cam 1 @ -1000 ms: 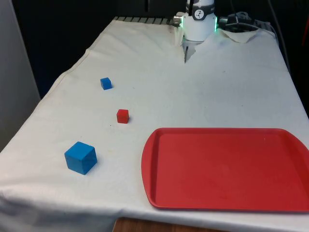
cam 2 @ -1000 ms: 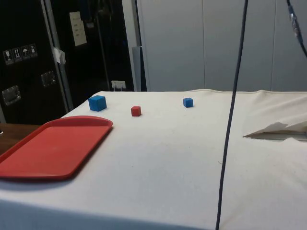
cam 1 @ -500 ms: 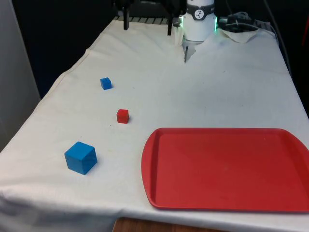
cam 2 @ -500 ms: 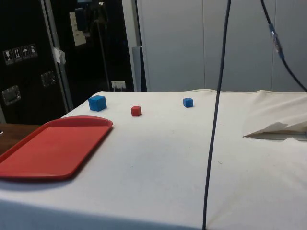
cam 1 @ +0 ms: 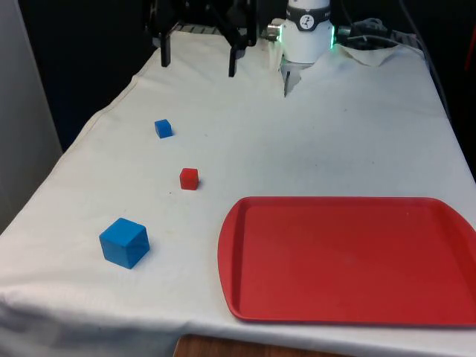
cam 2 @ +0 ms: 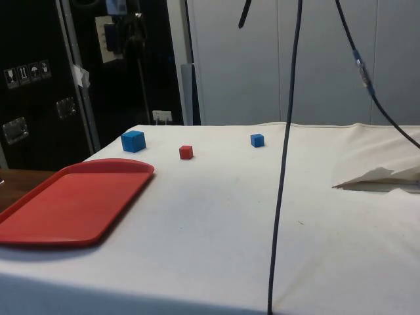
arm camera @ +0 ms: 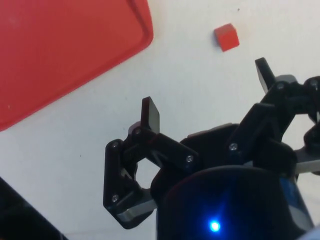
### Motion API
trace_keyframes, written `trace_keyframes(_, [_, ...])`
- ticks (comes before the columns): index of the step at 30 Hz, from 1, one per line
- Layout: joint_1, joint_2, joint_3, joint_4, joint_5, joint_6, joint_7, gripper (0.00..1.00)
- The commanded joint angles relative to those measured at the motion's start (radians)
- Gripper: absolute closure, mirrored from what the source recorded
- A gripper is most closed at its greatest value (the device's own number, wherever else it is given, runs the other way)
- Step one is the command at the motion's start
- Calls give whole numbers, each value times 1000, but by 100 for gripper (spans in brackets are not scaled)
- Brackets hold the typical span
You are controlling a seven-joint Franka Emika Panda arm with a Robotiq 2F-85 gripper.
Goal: Pick up the largest block and place it onto the tray.
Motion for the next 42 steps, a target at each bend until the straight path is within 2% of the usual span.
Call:
trace_keyframes(1, [-1, -1, 0, -6, 3, 22, -7, 0])
trace_keyframes(5, [2, -2, -4, -13, 0, 26, -7, 0])
trace_keyframes(11, [-6, 15, -5, -12, 11, 64, -2, 0])
trace_keyframes(12, [-1, 10, -9, -17, 3, 55, -2, 0])
trace_keyframes(13, [-8, 18, -5, -11, 13, 73, -3, 0])
trace_keyframes(18, [-14, 42, -10, -10, 34, 136, -10, 0])
trace_keyframes(20, [-15, 46, -10, -11, 36, 146, -11, 0])
trace_keyframes(21, [-10, 48, -17, -16, 35, 151, -8, 0])
trace_keyframes(22, [-20, 58, -10, -10, 45, 166, -16, 0])
trace_keyframes(28, [-37, 113, -19, 0, 93, 231, -42, 0])
trace_keyframes(29, [-23, 101, -28, -14, 84, 227, -36, 0])
trace_keyframes(30, [-40, 122, -21, 3, 101, 238, -46, 0])
trace_keyframes(33, [-51, 162, -31, 24, 140, 264, -65, 0])
trace_keyframes(35, [-53, 172, -34, 30, 150, 269, -70, 0])
trace_keyframes(36, [-60, 194, -39, 42, 171, 282, -79, 0])
trace_keyframes(37, [-62, 204, -42, 48, 182, 286, -84, 0])
trace_keyframes(38, [-46, 190, -54, 26, 177, 289, -82, 0])
trace_keyframes(39, [-49, 201, -56, 31, 188, 294, -87, 0])
trace_keyframes(40, [-69, 227, -47, 60, 204, 298, -94, 0])
trace_keyframes(42, [-74, 248, -53, 72, 225, 305, -103, 0])
